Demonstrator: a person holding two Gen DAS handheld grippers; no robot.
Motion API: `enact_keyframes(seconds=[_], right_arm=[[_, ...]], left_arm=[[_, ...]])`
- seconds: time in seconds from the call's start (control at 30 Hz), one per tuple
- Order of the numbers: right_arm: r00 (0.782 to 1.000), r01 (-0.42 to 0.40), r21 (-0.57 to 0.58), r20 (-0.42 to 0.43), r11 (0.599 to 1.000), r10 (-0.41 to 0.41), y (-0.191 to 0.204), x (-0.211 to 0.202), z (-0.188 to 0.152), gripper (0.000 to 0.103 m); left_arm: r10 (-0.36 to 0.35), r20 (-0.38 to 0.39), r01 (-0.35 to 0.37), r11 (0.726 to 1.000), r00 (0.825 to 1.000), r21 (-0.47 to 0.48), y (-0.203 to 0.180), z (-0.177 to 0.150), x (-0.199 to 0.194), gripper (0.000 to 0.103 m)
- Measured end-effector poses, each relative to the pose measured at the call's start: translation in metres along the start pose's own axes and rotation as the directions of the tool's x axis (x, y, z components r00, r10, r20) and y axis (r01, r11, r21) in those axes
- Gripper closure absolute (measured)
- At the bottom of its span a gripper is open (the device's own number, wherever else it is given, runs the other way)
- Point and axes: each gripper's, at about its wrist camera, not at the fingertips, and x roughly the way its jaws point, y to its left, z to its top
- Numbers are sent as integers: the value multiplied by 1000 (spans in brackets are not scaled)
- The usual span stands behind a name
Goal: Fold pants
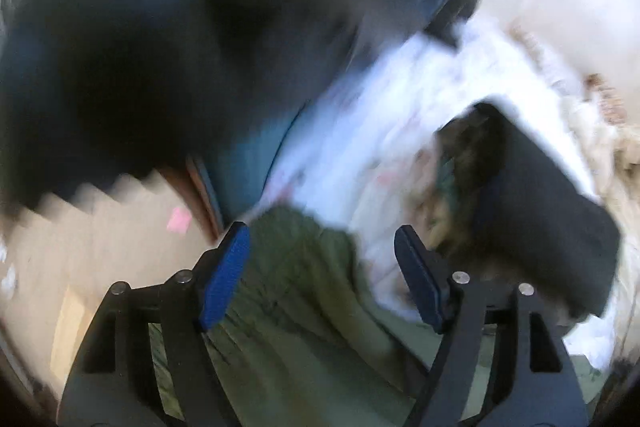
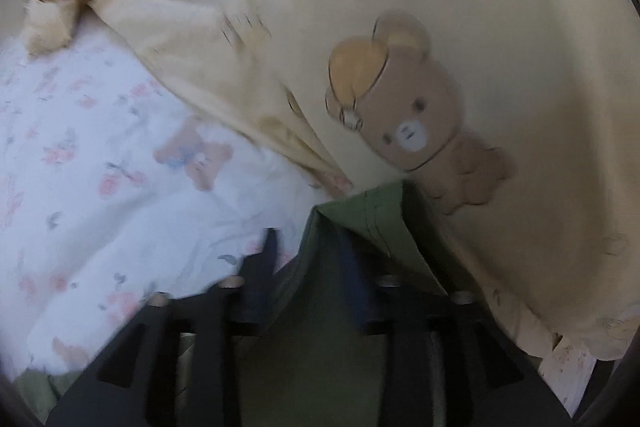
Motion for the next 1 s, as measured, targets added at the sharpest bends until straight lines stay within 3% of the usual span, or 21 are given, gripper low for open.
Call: enact_keyframes(seconds=[0.03, 0.1, 0.13, 0.2, 0.27, 0.3, 0.37, 0.4, 0.43, 0.47, 0.53, 0.57, 0.63, 0.67, 0.7, 0.77, 0.83, 0.87, 0.9, 0.97, 1.0], right_arm=[[997, -29, 1, 75, 1000, 29, -2, -22, -4, 44], [981, -67, -14, 183, 998, 69, -4, -55, -11, 38], [960, -85, -35, 264, 996, 92, -3, -83, -20, 34], [931, -184, -95, 303, 978, 204, 2, -117, -39, 33], [905, -339, -198, 199, 920, 376, 22, -134, -60, 34], [875, -432, -262, 108, 863, 472, 38, -141, -79, 34], [833, -526, -374, -49, 764, 550, 71, -150, -118, 34], [821, -550, -411, -108, 727, 561, 85, -152, -133, 36], [793, -596, -472, -217, 650, 569, 107, -155, -158, 36], [785, -606, -507, -261, 613, 561, 120, -157, -171, 39], [820, -558, -613, -303, 560, 486, 154, -160, -200, 39], [821, -565, -619, -356, 545, 447, 167, -154, -207, 39], [827, -563, -601, -418, 568, 377, 187, -137, -212, 43], [842, -539, -606, -402, 585, 359, 193, -132, -205, 48], [870, -492, -612, -338, 619, 358, 201, -131, -196, 48], [879, -463, -569, -201, 679, 432, 202, -139, -174, 47], [886, -435, -496, -85, 751, 456, 195, -145, -157, 46], [874, -460, -421, -58, 782, 483, 186, -146, -149, 46], [850, -513, -349, -81, 784, 520, 177, -145, -146, 46], [823, -566, -296, -152, 770, 547, 168, -142, -151, 46], [821, -569, -296, -165, 767, 546, 164, -143, -154, 46]], left_arm=[[-17, 61, 17, 1000, 998, 13, 1, 0, -19, 32], [14, 122, -22, 998, 992, 61, -1, -5, -45, 32], [-4, 137, -11, 995, 991, 104, -5, -11, -57, 32], [-86, 90, 63, 970, 992, 234, -22, -29, -69, 31], [-102, -20, 101, 910, 995, 403, -47, -55, -67, 31], [-69, -82, 100, 877, 994, 471, -60, -71, -61, 31], [-22, -193, 122, 843, 981, 524, -77, -94, -47, 31], [7, -269, 144, 832, 963, 536, -85, -105, -38, 31], [20, -306, 155, 828, 952, 539, -90, -114, -34, 31], [29, -315, 157, 822, 949, 548, -95, -119, -30, 31], [89, -338, 135, 800, 937, 584, -110, -128, -17, 31], [99, -353, 135, 802, 930, 582, -116, -127, -9, 31], [142, -367, 112, 800, 919, 590, -127, -127, 9, 31], [146, -338, 87, 804, 930, 588, -130, -123, 12, 31], [141, -298, 57, 822, 944, 567, -131, -116, 16, 31], [99, -233, 22, 884, 967, 468, -124, -96, 17, 31], [76, -182, -9, 940, 980, 340, -109, -80, 13, 31], [69, -189, -12, 958, 980, 286, -100, -76, 10, 31], [60, -212, -1, 964, 975, 267, -96, -78, 9, 31], [40, -248, 33, 959, 968, 283, -89, -86, 1, 31], [40, -254, 40, 952, 966, 303, -86, -92, -5, 31]])
